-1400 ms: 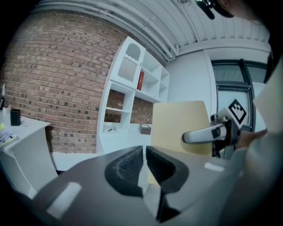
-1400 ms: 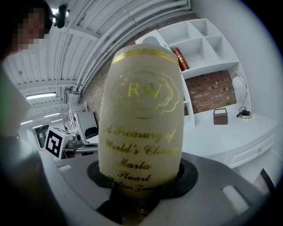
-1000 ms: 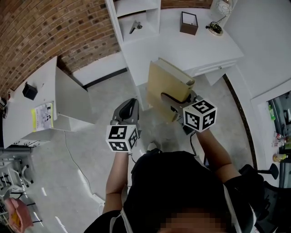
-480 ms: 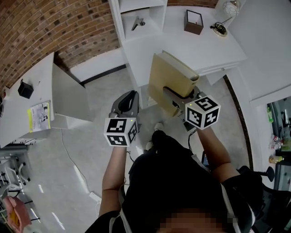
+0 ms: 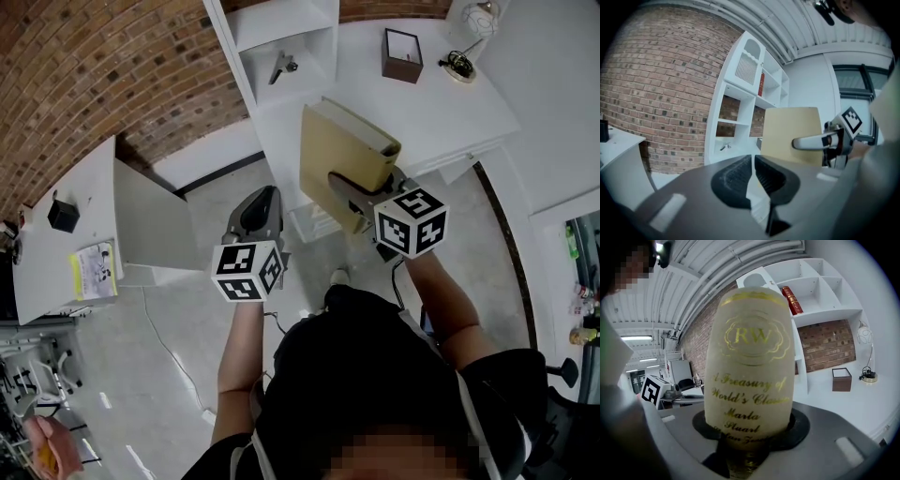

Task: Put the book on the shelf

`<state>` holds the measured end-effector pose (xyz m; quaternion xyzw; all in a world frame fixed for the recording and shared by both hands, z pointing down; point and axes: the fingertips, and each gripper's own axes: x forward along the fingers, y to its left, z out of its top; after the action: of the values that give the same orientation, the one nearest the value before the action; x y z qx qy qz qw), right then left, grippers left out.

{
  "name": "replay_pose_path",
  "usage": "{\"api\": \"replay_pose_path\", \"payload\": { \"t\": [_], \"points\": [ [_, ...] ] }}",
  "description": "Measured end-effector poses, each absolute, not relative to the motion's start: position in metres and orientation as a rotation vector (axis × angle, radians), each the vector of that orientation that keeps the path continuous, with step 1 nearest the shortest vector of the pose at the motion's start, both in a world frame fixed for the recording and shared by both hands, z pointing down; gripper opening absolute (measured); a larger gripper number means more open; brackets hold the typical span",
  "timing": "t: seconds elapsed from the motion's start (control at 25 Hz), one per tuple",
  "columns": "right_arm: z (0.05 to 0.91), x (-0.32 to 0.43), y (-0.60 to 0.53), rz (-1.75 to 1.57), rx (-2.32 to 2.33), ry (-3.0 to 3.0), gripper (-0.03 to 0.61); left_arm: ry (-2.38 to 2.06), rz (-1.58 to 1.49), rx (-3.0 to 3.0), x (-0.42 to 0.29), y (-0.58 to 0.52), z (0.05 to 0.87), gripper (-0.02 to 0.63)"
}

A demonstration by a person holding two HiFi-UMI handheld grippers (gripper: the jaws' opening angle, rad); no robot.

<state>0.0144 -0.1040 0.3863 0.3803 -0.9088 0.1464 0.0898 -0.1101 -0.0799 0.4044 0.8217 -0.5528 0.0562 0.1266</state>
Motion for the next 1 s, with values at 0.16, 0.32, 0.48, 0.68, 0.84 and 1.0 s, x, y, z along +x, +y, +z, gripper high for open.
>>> {"api": "replay_pose_path", "payload": {
  "t": [0.16,0.32,0.48,0.68,0.84,1.0],
  "points": [
    [0.377,0.020,-0.129,0.423,1.126,-2.717,0.230,-1.615,0.171,2.407,-0.100,-0.106,0.398,0.025],
    [0.373,0.028,-0.150,0.400,1.122,-2.726,0.230,-1.618,0.144,2.422,-0.090,-0.127,0.390,0.025],
    [0.375,0.034,-0.165,0.389,1.108,-2.736,0.230,-1.637,0.127,2.432,-0.083,-0.143,0.386,0.021],
    [0.373,0.040,-0.183,0.363,1.094,-2.730,0.230,-1.661,0.149,2.439,-0.074,-0.161,0.385,0.021],
    [0.372,0.037,-0.198,0.358,1.084,-2.726,0.230,-1.673,0.127,2.436,-0.076,-0.175,0.383,0.021],
    [0.371,0.027,-0.212,0.355,1.070,-2.732,0.230,-1.684,0.105,2.438,-0.085,-0.195,0.380,0.021]
  ]
}}
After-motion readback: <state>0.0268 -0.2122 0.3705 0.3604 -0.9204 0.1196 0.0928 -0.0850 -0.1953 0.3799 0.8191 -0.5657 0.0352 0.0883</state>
